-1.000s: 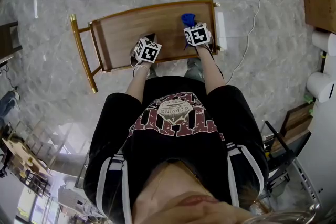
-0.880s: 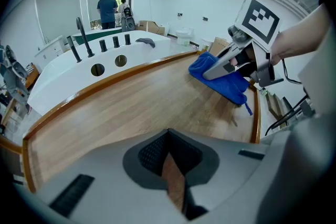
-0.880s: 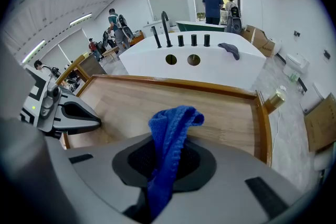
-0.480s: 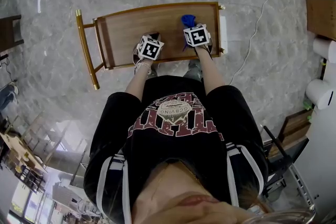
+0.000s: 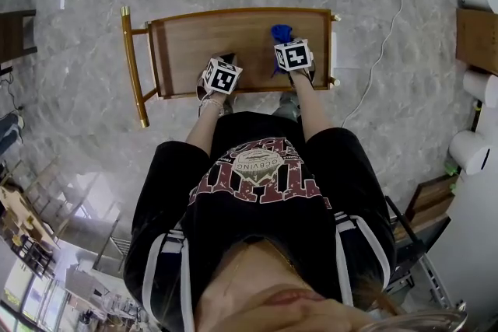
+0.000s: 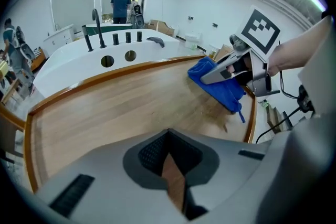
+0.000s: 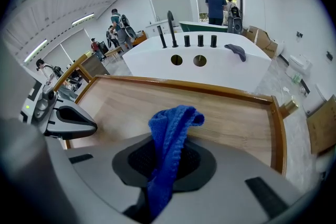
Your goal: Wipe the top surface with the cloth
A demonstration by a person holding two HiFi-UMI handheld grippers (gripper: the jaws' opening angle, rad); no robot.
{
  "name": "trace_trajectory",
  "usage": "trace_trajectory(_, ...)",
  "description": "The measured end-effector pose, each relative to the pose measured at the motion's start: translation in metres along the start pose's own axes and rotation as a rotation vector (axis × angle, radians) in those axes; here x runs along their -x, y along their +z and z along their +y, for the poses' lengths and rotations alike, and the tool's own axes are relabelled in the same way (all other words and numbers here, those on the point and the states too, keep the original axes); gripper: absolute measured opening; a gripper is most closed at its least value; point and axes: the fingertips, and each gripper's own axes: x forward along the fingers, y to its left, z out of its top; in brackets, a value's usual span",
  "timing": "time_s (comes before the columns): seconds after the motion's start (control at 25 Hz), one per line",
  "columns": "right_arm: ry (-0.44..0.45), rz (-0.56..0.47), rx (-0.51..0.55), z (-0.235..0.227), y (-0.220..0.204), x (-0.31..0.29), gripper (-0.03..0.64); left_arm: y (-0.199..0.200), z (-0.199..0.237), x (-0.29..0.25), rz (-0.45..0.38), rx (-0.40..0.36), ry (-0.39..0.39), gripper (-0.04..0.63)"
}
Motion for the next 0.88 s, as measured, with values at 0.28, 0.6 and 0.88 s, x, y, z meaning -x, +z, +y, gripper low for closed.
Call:
trace_trajectory(0.28,0.034,-0.003,0.039,0.027,0.006,-0.009,0.055,-0.020,0.012,0.007,0.008,0.037,0.024,0.048)
trace_trajectory(0.6,0.070,-0.016,0.051,0.053,0.011,-0.019,0.055,-0.039,0.030,0.017,0.003,0.071,0.048,0.048)
trace_trajectory(0.88,0.095,-0.025,0.088,0.078,0.017,-0.025,0.055,-0.056,0.041,0.025,0.011,0.103,0.067,0.048)
